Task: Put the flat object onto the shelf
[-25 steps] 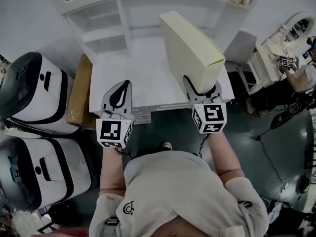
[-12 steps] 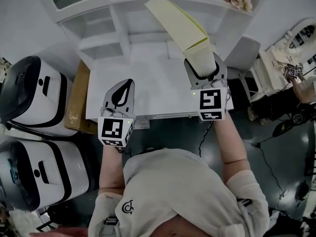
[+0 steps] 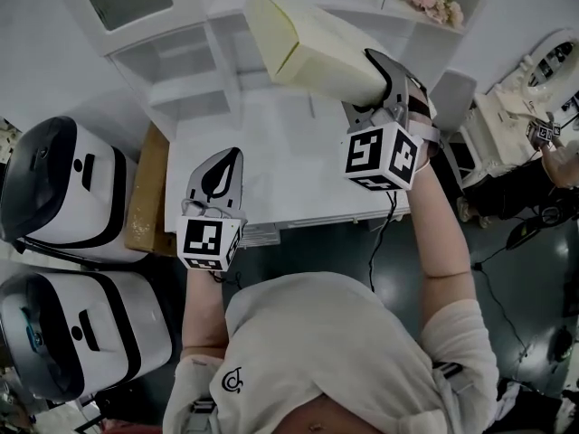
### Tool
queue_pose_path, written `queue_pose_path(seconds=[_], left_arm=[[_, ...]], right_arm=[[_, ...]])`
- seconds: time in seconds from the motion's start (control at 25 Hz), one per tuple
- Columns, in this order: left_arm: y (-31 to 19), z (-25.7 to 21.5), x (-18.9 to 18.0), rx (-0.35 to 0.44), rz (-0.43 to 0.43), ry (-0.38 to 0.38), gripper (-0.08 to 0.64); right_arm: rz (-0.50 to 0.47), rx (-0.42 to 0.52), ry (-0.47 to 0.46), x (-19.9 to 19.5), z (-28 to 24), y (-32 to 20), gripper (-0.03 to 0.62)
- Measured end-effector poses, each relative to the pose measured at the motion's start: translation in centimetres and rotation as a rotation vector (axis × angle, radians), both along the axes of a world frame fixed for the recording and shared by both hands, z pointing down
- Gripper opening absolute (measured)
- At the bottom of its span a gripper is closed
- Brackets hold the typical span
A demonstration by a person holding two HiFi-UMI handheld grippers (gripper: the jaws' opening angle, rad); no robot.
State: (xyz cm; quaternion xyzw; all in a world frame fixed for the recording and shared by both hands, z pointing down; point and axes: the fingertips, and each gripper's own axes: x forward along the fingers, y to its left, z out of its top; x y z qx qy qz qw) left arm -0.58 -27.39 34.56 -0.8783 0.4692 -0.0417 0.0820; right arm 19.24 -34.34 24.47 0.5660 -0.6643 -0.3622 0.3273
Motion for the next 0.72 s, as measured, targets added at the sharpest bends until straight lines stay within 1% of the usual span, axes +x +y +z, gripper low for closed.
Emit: queue_pose_path(seconds=[0.12,0.28,0.36,0.44,0.6,0.72], left_arm=[[-0.5,0.0,-1.0,-0.003,-0.02,0.014,0.012],[-1.1,0.1,-1.7,-0.002,-0.031,0.016,0.012],[-1.3,0.3,-1.9,-0.005,-0.037,0.016,0.012],[-1.6,0.5,-2.1,-0.01,-0.042,0.016,0.012],[-2.1,0.8,-3.2,-0.021,-0.067,0.018,0.012],[-2.2,1.1,-4.1,-0.027,-0.085,0.022,0.012]], right_arm=[[0.036,0.047,0.153,-0.5,-1.6,-1.4,0.282],[0.111,0.115,0.319,-0.6,-3.4,-3.7,0.282],[0.124,0.134,0.393,-0.9,-4.1,-5.2,0.284],[0.128,0.132,0.444,-1.4,-4.6,-6.8,0.284],[0.16,0.074,0.528,-2.9,-4.9,-8.5,0.284],[0.151,0.077,0.543,-4.6,-5.2,-8.4,0.281]])
